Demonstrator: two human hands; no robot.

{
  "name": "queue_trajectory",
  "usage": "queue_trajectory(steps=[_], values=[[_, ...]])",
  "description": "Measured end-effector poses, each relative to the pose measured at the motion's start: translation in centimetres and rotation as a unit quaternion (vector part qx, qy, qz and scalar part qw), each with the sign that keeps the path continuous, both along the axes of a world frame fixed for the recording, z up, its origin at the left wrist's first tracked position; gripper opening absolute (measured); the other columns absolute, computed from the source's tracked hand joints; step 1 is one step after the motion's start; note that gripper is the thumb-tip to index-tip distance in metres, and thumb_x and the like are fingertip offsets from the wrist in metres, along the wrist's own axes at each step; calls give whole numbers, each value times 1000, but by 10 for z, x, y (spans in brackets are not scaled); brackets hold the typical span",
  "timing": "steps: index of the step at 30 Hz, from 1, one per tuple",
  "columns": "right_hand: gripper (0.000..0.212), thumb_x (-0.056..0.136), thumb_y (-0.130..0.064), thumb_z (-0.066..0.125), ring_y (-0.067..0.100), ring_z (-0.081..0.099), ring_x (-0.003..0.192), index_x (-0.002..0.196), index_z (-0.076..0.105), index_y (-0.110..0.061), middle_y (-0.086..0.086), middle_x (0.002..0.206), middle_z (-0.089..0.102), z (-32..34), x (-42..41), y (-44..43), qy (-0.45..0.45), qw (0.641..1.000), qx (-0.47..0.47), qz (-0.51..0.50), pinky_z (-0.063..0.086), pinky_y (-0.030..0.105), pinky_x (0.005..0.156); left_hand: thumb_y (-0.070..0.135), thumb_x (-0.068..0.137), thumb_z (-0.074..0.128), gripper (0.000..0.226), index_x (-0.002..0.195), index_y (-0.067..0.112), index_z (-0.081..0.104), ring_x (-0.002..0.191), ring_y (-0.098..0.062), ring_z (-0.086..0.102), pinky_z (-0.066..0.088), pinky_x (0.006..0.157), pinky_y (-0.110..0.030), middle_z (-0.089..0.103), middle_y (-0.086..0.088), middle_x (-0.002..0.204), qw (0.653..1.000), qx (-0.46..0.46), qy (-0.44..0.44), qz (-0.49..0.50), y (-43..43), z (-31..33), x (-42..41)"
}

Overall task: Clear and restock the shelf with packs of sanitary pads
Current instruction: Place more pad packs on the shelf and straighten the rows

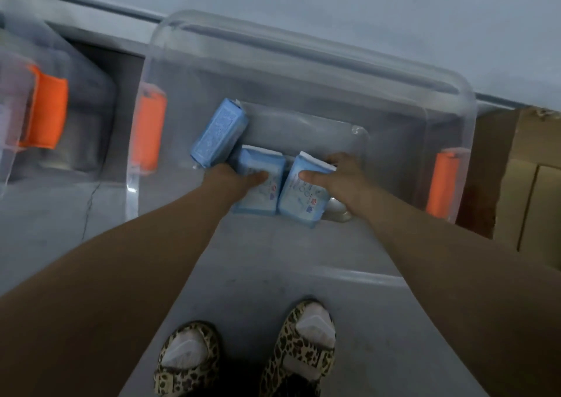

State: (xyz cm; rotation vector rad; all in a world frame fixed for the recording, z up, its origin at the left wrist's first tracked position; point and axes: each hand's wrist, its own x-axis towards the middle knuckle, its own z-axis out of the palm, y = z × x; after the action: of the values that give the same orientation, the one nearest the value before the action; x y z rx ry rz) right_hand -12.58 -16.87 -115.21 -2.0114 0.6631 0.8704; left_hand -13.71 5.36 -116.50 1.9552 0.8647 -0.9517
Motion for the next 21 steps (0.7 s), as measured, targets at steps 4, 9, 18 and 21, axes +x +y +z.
queue_trajectory(steps=[4,9,18,21], values=[[69,75,-27,89,22,63,110,134,56,-11,6,129,60,20,-5,-7,-36,999,21,-20,54,40,95,60,54,90,94,128,7,63,116,-28,62,52,100,-44,66,-8,128,995,-54,13,82,-1,21,-1],[63,76,-27,88,19,68,105,131,59,-22,0,123,67,84,-26,-16,-51,993,70,-75,60,34,83,32,78,84,41,109,12,66,103,-25,67,55,91,-39,69,-8,118,986,-98,-5,138,-4,85,-10],[52,77,-19,88,23,73,95,118,58,-7,10,111,69,261,-70,-20,-44,968,131,-210,63,38,73,40,77,82,57,119,6,65,97,-23,64,51,77,-34,68,-8,117,981,-128,-28,141,8,269,-21],[28,78,-12,86,25,76,86,101,70,-8,15,102,75,328,-76,-13,-50,958,146,-240,63,36,65,40,78,82,55,119,8,66,89,-18,64,48,69,-28,69,-8,118,978,-149,-42,141,12,341,-22]])
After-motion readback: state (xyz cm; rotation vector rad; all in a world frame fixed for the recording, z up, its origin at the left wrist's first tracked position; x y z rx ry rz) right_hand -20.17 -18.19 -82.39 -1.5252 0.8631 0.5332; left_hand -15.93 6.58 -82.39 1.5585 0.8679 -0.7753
